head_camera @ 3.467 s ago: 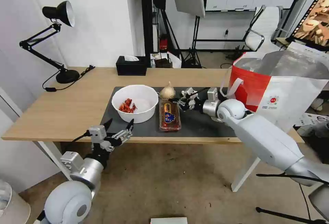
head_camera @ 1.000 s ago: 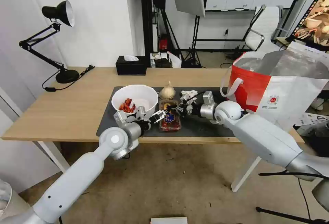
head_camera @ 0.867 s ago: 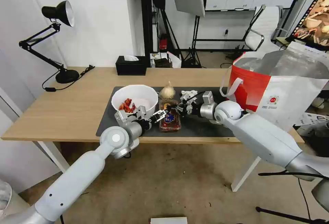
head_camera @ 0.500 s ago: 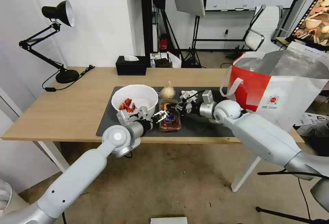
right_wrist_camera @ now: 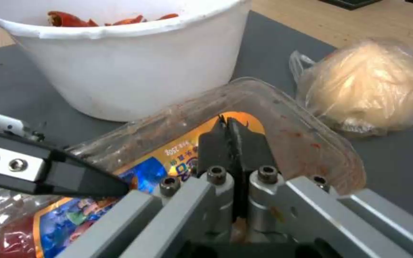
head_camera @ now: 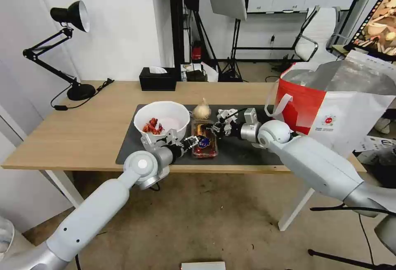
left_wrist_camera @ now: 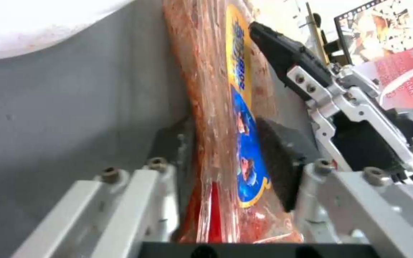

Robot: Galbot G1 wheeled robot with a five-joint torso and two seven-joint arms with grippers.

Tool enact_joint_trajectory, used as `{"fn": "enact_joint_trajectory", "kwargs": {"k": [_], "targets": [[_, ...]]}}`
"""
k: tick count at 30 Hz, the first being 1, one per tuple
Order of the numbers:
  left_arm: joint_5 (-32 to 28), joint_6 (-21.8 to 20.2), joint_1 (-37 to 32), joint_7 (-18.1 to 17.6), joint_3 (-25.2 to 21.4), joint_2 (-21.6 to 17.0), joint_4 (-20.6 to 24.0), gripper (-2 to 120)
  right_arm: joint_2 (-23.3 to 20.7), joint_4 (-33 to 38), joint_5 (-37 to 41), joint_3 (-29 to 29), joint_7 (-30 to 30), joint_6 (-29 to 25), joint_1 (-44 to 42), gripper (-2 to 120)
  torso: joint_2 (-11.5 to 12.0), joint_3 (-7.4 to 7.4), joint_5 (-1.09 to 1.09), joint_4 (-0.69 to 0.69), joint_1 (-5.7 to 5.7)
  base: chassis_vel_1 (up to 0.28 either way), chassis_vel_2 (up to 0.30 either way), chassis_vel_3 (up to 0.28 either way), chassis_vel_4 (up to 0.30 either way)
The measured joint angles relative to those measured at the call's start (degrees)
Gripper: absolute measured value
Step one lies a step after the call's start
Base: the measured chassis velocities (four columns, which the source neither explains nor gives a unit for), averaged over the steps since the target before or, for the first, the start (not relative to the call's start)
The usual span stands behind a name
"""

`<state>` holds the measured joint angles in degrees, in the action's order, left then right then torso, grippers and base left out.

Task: Pick up the trash from the table and place it into the takeout bag.

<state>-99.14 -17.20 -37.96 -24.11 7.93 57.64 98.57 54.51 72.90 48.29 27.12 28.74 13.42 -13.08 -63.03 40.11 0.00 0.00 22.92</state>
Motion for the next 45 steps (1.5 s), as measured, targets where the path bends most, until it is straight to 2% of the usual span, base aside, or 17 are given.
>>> {"fn": "enact_joint_trajectory", "kwargs": {"k": [9, 26, 28, 29, 31, 32, 35, 36, 37, 39, 40, 41, 42, 44, 45], "targets": [[0.05, 0.16, 0.06, 0.12, 0.09, -0.09, -0.18, 0, 0.07, -0.23, 0.18, 0.23, 0.25, 0.06, -0.01, 0, 0.0, 0.0, 0.0, 0.0, 0.0, 0.0, 0.0, 0.0, 0.0], [0.23, 0.58, -0.19, 0.52, -0.29, -0.27, 1.66, 0, -0.16, 0.77, 1.6, -0.87, -0.29, 0.18, -1.31, 0, 0.0, 0.0, 0.0, 0.01, 0.0, 0.0, 0.0, 0.0, 0.0], [0.34, 1.34, -0.04, 0.98, -0.62, -0.3, 3.6, 0, -0.91, 3.84, 4.4, -4.35, -5.26, -0.81, -3.15, 1, 0.01, 0.01, 0.0, 0.01, 0.0, 0.0, 0.0, 0.0, 0.0], [0.34, 1.34, -0.04, 0.98, -0.62, -0.3, 3.6, 0, -0.91, 3.84, 4.4, -4.35, -5.26, -0.81, -3.15, 1, 0.01, 0.01, 0.0, 0.01, 0.0, 0.0, 0.0, 0.0, 0.0], [0.57, 1.54, 0.35, 1.22, -0.98, -0.42, 5.9, 0, -1.3, 8.76, 9.75, -10.87, -13.33, -3.02, -6.26, 9, 0.0, 0.0, 0.0, 0.0, 0.0, 0.0, 0.0, 0.0, 0.0], [0.57, 1.54, 0.35, 1.22, -0.98, -0.42, 5.9, 0, -1.3, 8.76, 9.75, -10.87, -13.33, -3.02, -6.26, 9, 0.0, 0.0, 0.0, 0.0, 0.0, 0.0, 0.0, 0.0, 0.0], [1.21, 1.95, 1.92, 1.43, -1.37, -0.57, 8.57, 0, -3.07, 16.24, 13.22, -20.95, -21.99, -7.19, -12.59, 25, 0.0, -0.01, 0.0, 0.02, 0.0, 0.0, 0.0, 0.0, 0.0], [1.21, 1.95, 1.92, 1.43, -1.37, -0.57, 8.57, 0, -3.07, 16.24, 13.22, -20.95, -21.99, -7.19, -12.59, 25, 0.0, -0.01, 0.0, 0.02, 0.0, 0.0, 0.0, 0.0, 0.0], [1.37, 2.4, 2.89, 1.43, -1.44, -0.63, 8.99, 0, -4.36, 19.6, 13.31, -25.34, -24.57, -8.24, -16.49, 31, 0.0, 0.0, 0.0, 0.01, 0.0, 0.0, 0.0, 0.0, 0.0], [1.39, 2.52, 3.21, 1.44, -1.52, -0.66, 9.06, 0, -4.93, 21.1, 13.29, -27.09, -25.31, -8.56, -18.28, 33, 0.0, 0.0, 0.01, 0.0, 0.0, 0.0, 0.0, 0.0, 0.0], [1.51, 2.99, 4.57, 1.54, -1.82, -0.85, 9.18, 0, -6.55, 25.92, 12.49, -32.18, -26.55, -9.39, -24.5, 42, 0.0, -0.01, 0.01, -0.02, 0.0, 0.0, 0.0, 0.0, 0.0], [1.63, 3.2, 5.31, 1.64, -1.95, -1.02, 9.19, 0, -7.4, 28.46, 11.4, -34.52, -26.82, -9.8, -28.14, 45, 0.0, -0.01, 0.01, -0.04, 0.0, 0.0, 0.0, 0.0, 0.0], [1.63, 3.2, 5.31, 1.64, -1.95, -1.02, 9.19, 0, -7.4, 28.46, 11.4, -34.52, -26.82, -9.8, -28.14, 45, 0.0, -0.01, 0.01, -0.04, 0.0, 0.0, 0.0, 0.0, 0.0], [2.46, 3.86, 7.74, 2.06, -2.38, -1.66, 9.05, 0, -8.4, 32.47, 8.56, -37.84, -27.05, -10.45, -33.83, 56, 0.0, -0.01, 0.01, -0.04, -0.01, 0.0, 0.0, 0.0, 0.0], [3.11, 4.52, 10.33, 2.53, -2.5, -1.94, 8.3, 0, -8.64, 35.25, 5.56, -40.24, -27.09, -10.87, -37.99, 61, -0.01, -0.01, 0.0, 0.01, -0.02, 0.0, 0.0, 0.0, 0.0]]}}
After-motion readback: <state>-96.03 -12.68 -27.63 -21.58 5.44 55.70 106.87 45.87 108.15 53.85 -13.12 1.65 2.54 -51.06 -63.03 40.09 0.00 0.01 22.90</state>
